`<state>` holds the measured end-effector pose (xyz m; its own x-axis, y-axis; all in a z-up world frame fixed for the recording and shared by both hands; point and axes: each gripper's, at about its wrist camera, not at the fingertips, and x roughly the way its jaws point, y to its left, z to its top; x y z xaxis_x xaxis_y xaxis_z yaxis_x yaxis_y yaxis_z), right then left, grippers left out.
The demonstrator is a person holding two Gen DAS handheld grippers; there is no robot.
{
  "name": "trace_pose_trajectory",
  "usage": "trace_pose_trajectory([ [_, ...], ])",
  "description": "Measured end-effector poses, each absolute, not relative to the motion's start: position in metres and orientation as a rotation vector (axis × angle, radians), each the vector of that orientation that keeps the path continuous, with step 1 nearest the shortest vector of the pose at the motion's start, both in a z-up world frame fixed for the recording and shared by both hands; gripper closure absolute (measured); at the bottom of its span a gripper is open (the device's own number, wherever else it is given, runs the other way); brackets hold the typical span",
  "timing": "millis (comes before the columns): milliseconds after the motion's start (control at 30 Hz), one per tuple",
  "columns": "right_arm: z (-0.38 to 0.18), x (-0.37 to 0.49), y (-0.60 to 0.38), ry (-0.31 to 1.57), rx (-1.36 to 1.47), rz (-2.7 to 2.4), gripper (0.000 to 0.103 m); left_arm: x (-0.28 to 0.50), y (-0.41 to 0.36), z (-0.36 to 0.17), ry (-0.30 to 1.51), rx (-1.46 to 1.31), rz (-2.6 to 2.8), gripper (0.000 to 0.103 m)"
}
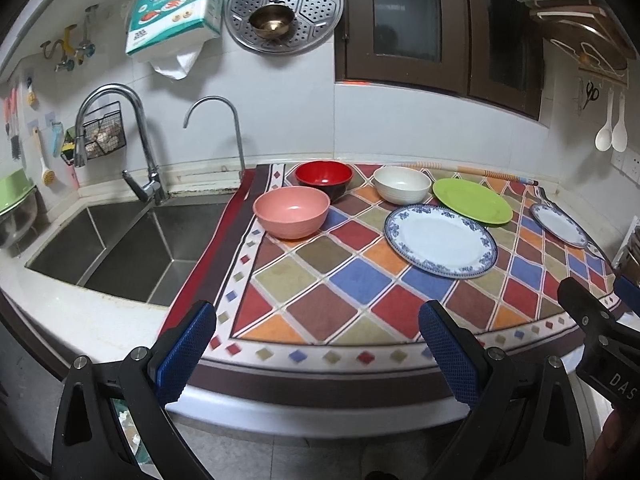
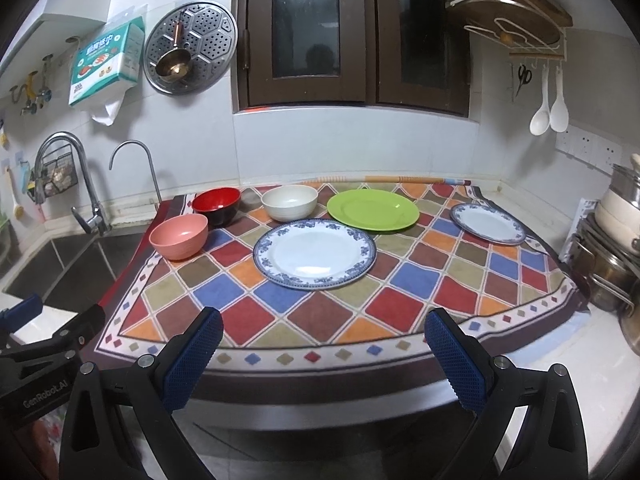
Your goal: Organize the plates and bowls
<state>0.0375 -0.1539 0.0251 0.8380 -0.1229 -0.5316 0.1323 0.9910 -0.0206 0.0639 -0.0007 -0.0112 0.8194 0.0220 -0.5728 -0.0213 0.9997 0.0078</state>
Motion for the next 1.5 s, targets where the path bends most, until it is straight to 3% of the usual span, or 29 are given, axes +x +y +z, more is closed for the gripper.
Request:
trace_pose_trajectory([
  [433,0.011,0.136,-0.194,0.599,0.040,-0.125,0.001,0.168,-0.045,-0.019,0.642,0.035,0.019,0.000],
  [667,0.002,0.190,-0.223,0.643,0.058,-0.135,0.002,0.220,-0.070,-0.032,0.704,0.045,0.017,0.007],
  [1233,-0.055,0.305,-0.273,0.821,0.089,-0.115,0.022,0.317,-0.106,-0.080,0.849,0.078,0.026,0.025],
  [1500,-0.088,0.337,-0.277,0.916,0.099,-0.085,0.033,0.347,-0.114,-0.106,0.942,0.064,0.007,0.038],
])
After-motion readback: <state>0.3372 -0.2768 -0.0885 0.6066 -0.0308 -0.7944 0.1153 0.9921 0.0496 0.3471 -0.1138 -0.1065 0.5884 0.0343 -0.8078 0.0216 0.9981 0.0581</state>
